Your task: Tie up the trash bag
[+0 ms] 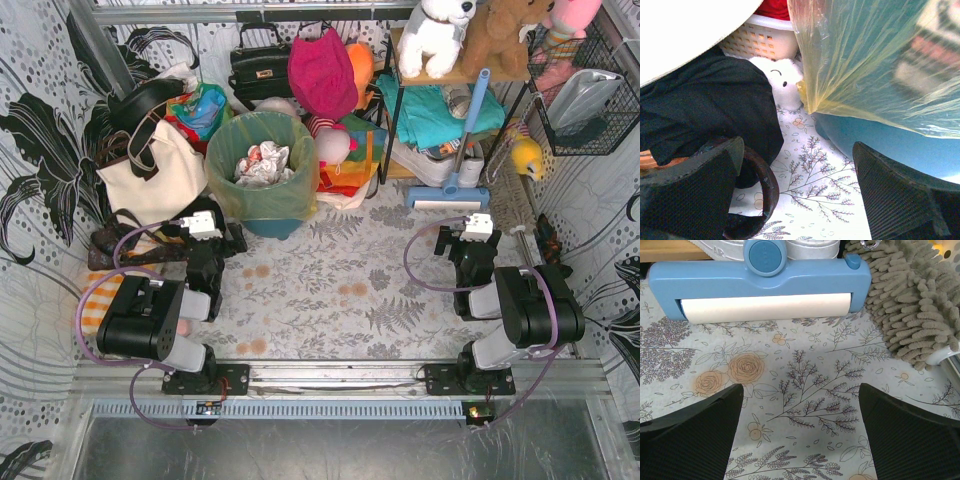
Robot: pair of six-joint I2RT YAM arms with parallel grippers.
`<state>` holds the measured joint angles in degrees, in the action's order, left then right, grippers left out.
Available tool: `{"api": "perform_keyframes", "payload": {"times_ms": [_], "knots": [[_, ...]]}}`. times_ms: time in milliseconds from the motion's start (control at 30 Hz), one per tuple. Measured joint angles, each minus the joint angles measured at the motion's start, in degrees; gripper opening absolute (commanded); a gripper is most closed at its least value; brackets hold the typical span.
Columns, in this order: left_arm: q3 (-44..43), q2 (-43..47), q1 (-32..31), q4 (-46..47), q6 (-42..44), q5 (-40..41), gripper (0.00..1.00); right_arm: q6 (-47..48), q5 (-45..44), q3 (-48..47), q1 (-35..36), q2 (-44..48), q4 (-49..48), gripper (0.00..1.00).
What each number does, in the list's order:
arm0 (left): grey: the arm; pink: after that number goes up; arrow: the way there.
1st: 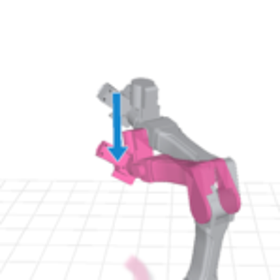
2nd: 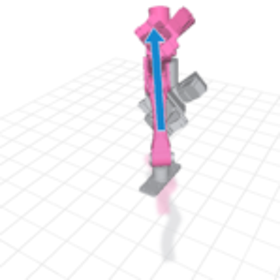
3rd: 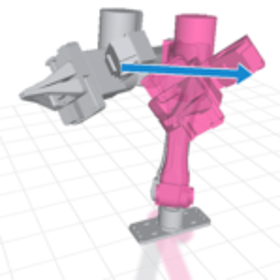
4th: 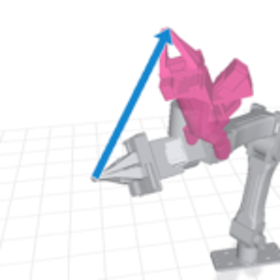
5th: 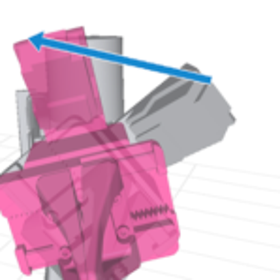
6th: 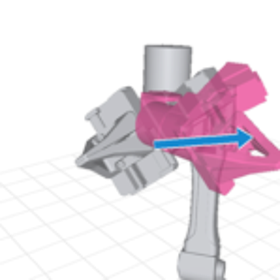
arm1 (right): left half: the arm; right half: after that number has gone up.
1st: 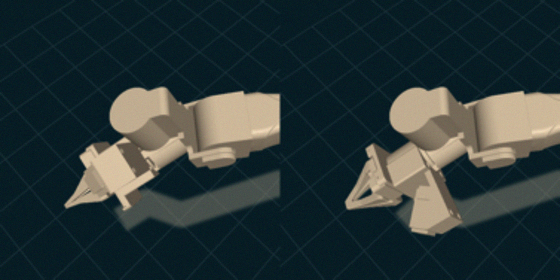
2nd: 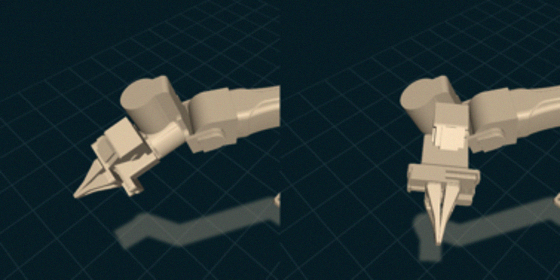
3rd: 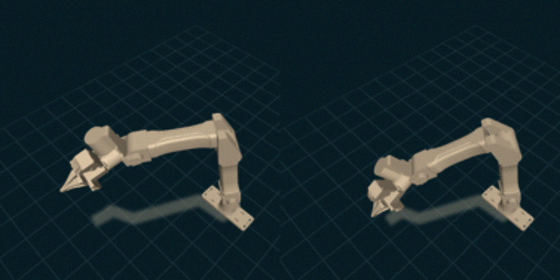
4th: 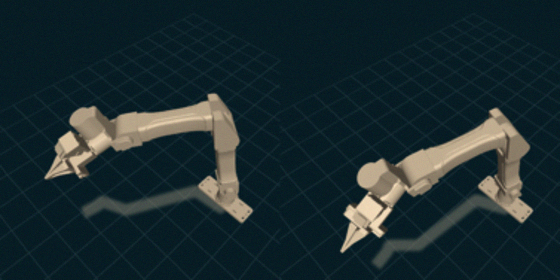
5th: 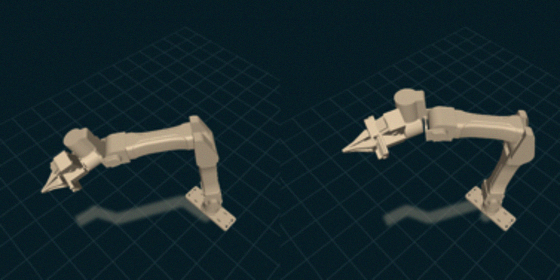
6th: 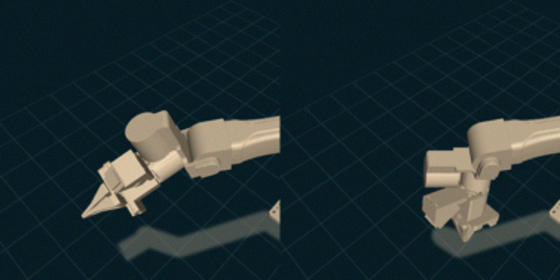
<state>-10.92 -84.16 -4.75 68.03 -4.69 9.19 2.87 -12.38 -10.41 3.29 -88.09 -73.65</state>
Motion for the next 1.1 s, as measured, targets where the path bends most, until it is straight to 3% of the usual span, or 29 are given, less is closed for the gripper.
{"api": "perform_keyframes", "payload": {"times_ms": [1100], "knots": [[-0.31,0.0,0.68,-0.85,-0.57,-0.28,0.98,-0.24,-0.48,0.0,-0.11,0.0,0.0,0.97]]}}
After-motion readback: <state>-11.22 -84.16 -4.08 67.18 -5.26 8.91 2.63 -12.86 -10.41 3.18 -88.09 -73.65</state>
